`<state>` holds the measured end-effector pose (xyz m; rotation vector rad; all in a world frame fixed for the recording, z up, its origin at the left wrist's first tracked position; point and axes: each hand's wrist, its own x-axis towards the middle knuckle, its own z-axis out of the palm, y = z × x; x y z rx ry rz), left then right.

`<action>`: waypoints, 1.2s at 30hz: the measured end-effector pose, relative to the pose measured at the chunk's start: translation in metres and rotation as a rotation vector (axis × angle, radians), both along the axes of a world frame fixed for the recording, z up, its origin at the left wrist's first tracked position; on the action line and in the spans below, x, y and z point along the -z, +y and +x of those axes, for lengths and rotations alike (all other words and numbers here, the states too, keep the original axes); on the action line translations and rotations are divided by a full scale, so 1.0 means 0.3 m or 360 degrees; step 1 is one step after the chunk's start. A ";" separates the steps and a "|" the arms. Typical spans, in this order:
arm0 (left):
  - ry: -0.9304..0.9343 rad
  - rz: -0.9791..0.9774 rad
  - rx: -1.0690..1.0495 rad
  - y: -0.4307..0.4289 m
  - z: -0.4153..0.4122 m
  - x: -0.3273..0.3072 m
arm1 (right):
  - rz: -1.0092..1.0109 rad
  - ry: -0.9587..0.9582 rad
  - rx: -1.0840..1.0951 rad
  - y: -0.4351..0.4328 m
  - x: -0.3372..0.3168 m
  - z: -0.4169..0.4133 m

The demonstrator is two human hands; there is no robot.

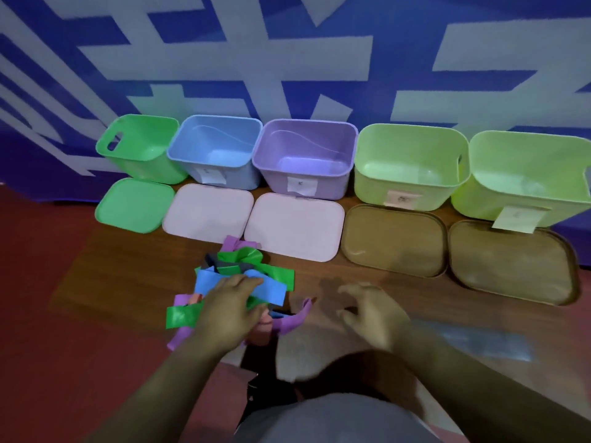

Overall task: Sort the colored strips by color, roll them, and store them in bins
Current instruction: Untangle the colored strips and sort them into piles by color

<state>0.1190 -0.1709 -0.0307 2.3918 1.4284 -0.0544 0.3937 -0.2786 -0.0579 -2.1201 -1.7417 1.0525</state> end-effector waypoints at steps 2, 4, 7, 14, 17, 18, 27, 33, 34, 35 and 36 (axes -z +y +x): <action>-0.0034 -0.0011 -0.0017 0.047 -0.081 0.004 | 0.0059 -0.0011 -0.0011 0.059 -0.008 -0.084; -0.0047 -0.0019 -0.0015 0.099 -0.156 0.011 | 0.0104 -0.0024 -0.0018 0.118 -0.016 -0.167; -0.0080 -0.0080 0.0000 0.166 -0.256 0.026 | 0.0085 0.0009 -0.0041 0.200 -0.006 -0.285; -0.0188 -0.0218 0.0267 0.300 -0.389 0.106 | 0.0021 -0.0022 0.0199 0.313 0.005 -0.470; -0.0212 -0.0201 0.0327 0.339 -0.411 0.134 | -0.0060 0.0008 0.0285 0.330 0.020 -0.504; -0.0233 -0.0189 0.0307 0.351 -0.418 0.141 | -0.0088 0.0011 0.0333 0.328 0.028 -0.511; -0.0360 -0.0410 0.0132 0.423 -0.467 0.159 | -0.0183 0.0009 0.0524 0.337 0.076 -0.530; -0.0491 -0.0471 -0.0003 0.425 -0.478 0.132 | -0.0071 -0.0034 0.0505 0.333 0.066 -0.489; -0.0488 -0.0467 -0.0031 0.422 -0.479 0.120 | -0.0047 -0.0021 0.0480 0.330 0.048 -0.475; -0.0485 -0.0456 -0.0068 0.418 -0.481 0.105 | -0.0024 -0.0009 0.0446 0.327 0.031 -0.459; -0.0491 -0.0439 -0.0109 0.414 -0.485 0.091 | 0.0012 0.0018 0.0429 0.324 0.011 -0.444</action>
